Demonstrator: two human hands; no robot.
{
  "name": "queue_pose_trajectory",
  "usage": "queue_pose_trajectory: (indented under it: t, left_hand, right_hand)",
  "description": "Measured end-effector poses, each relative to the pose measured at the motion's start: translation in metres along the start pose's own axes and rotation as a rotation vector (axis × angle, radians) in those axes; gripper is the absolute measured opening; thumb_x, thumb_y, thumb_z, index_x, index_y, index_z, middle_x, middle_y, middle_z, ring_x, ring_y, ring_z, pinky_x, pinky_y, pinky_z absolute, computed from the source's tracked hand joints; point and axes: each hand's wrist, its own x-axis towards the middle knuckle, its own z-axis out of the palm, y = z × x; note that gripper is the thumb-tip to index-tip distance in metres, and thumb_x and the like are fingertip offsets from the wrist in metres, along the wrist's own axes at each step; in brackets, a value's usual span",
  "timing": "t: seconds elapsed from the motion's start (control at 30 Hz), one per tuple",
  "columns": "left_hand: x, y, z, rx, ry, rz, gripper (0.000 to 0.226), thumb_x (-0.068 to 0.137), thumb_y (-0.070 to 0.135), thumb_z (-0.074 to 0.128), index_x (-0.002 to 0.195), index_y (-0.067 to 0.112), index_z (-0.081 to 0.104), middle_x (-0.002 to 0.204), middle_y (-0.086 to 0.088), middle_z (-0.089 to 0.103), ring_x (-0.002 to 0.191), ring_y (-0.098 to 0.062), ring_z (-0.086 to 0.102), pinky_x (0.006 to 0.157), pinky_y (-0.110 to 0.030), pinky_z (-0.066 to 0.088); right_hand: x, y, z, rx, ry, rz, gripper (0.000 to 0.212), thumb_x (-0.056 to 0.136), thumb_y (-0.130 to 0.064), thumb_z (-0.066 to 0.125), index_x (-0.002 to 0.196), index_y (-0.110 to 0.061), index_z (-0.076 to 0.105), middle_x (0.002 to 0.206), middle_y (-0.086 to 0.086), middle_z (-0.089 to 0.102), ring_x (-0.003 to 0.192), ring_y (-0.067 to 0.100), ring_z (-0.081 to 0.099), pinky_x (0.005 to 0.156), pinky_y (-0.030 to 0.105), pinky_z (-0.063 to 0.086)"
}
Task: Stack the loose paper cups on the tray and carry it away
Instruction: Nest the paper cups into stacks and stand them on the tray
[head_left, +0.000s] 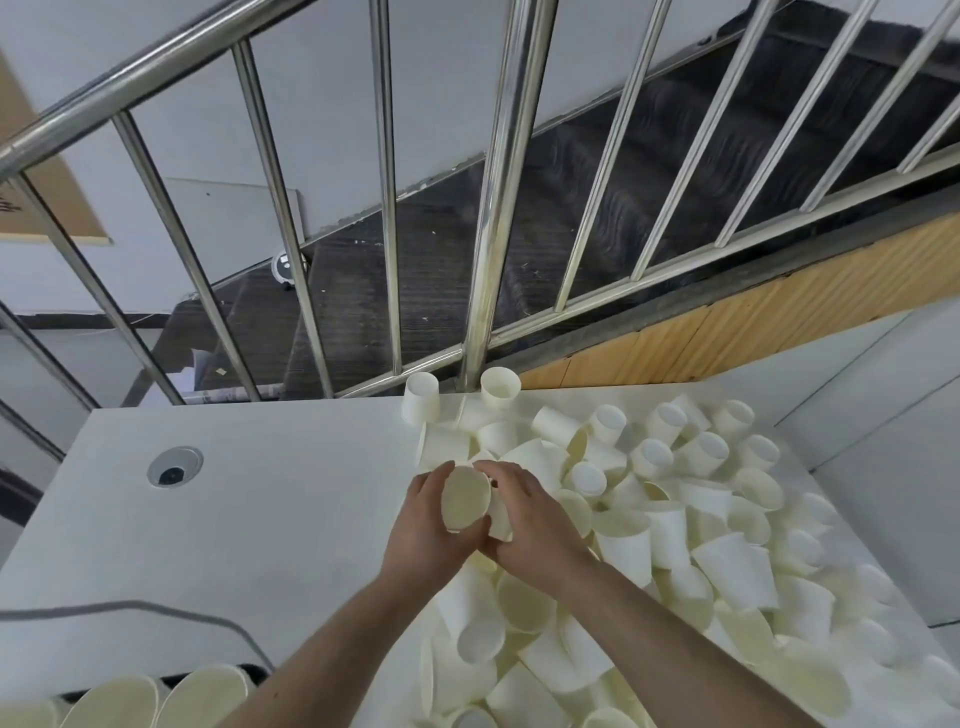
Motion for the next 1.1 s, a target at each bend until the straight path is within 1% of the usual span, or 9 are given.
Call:
queue_pose_trajectory:
  t: [0.07, 0.27, 0.4, 0.5, 0.7, 0.83, 0.93, 1.03, 1.1]
  left_hand:
    - [0.002, -0.002, -0.004, -0.001, 0.033, -0.036, 0.074, 0.077, 0.032, 0.073, 0.141, 0.021, 0.037, 0.134, 0.007, 0.042, 0.110, -0.003, 0.044, 0.087, -0.017, 0.033]
    - [0.008, -0.013, -0.019, 0.071, 0.076, -0.095, 0.076, 0.076, 0.035, 0.072, 0.141, 0.024, 0.035, 0.134, 0.008, 0.041, 0.116, -0.010, 0.049, 0.085, -0.021, 0.038]
    - [0.008, -0.023, -0.027, 0.139, 0.056, -0.082, 0.078, 0.076, 0.037, 0.072, 0.143, 0.025, 0.033, 0.134, 0.009, 0.040, 0.115, -0.011, 0.050, 0.084, -0.024, 0.045]
    - [0.007, -0.029, -0.030, 0.170, 0.048, -0.065, 0.078, 0.076, 0.037, 0.071, 0.143, 0.022, 0.034, 0.133, 0.009, 0.040, 0.114, -0.011, 0.050, 0.085, -0.025, 0.046]
    - [0.008, -0.036, -0.030, 0.161, 0.033, -0.072, 0.076, 0.076, 0.038, 0.071, 0.142, 0.025, 0.034, 0.131, 0.011, 0.040, 0.112, -0.009, 0.050, 0.083, -0.022, 0.045]
    - [0.008, -0.035, -0.029, 0.147, 0.025, -0.057, 0.076, 0.076, 0.038, 0.071, 0.141, 0.025, 0.034, 0.130, 0.011, 0.041, 0.111, -0.009, 0.051, 0.084, -0.024, 0.047]
    - [0.009, -0.035, -0.027, 0.151, 0.018, -0.047, 0.077, 0.076, 0.035, 0.071, 0.142, 0.023, 0.034, 0.131, 0.009, 0.041, 0.113, -0.011, 0.050, 0.084, -0.024, 0.047]
    - [0.008, -0.029, -0.023, 0.142, -0.006, -0.037, 0.077, 0.076, 0.031, 0.071, 0.143, 0.023, 0.032, 0.133, 0.007, 0.039, 0.111, -0.013, 0.052, 0.081, -0.022, 0.046]
    - [0.004, -0.025, -0.022, 0.137, -0.025, -0.033, 0.078, 0.076, 0.029, 0.070, 0.143, 0.023, 0.031, 0.134, 0.006, 0.037, 0.110, -0.015, 0.053, 0.083, -0.025, 0.048]
  right_hand:
    - [0.004, 0.004, 0.001, -0.035, -0.003, 0.002, 0.074, 0.085, -0.030, 0.069, 0.147, -0.023, 0.029, 0.148, -0.008, 0.035, 0.134, 0.011, 0.034, 0.104, 0.028, 0.040]
    - [0.025, 0.032, 0.003, -0.223, -0.004, 0.231, 0.082, 0.087, -0.037, 0.065, 0.152, -0.024, 0.016, 0.152, 0.005, 0.020, 0.140, 0.025, 0.022, 0.110, 0.035, 0.033]
    - [0.045, 0.049, 0.005, -0.220, -0.053, 0.440, 0.090, 0.083, -0.043, 0.069, 0.151, -0.027, 0.014, 0.152, 0.009, 0.014, 0.137, 0.032, 0.027, 0.109, 0.042, 0.035]
    - [0.056, 0.058, 0.008, -0.187, -0.077, 0.518, 0.091, 0.081, -0.042, 0.071, 0.151, -0.026, 0.014, 0.152, 0.011, 0.017, 0.136, 0.033, 0.031, 0.107, 0.044, 0.038]
    - [0.067, 0.059, 0.017, -0.208, -0.076, 0.543, 0.076, 0.086, -0.026, 0.067, 0.147, -0.023, 0.022, 0.141, 0.007, 0.035, 0.127, 0.030, 0.041, 0.096, 0.042, 0.043]
    - [0.063, 0.057, 0.015, -0.159, -0.017, 0.521, 0.071, 0.082, -0.026, 0.066, 0.142, -0.022, 0.028, 0.137, 0.006, 0.041, 0.123, 0.029, 0.043, 0.094, 0.042, 0.045]
    - [0.054, 0.050, 0.011, -0.044, 0.050, 0.480, 0.076, 0.077, -0.022, 0.071, 0.140, -0.023, 0.028, 0.138, 0.004, 0.041, 0.122, 0.028, 0.045, 0.094, 0.040, 0.046]
    - [0.041, 0.038, 0.006, 0.122, 0.120, 0.442, 0.091, 0.075, -0.013, 0.075, 0.148, -0.024, 0.022, 0.147, 0.000, 0.035, 0.129, 0.024, 0.043, 0.097, 0.034, 0.042]
    - [0.030, 0.029, 0.003, 0.165, 0.139, 0.410, 0.096, 0.075, -0.012, 0.076, 0.150, -0.026, 0.018, 0.148, 0.000, 0.034, 0.131, 0.022, 0.042, 0.097, 0.029, 0.038]
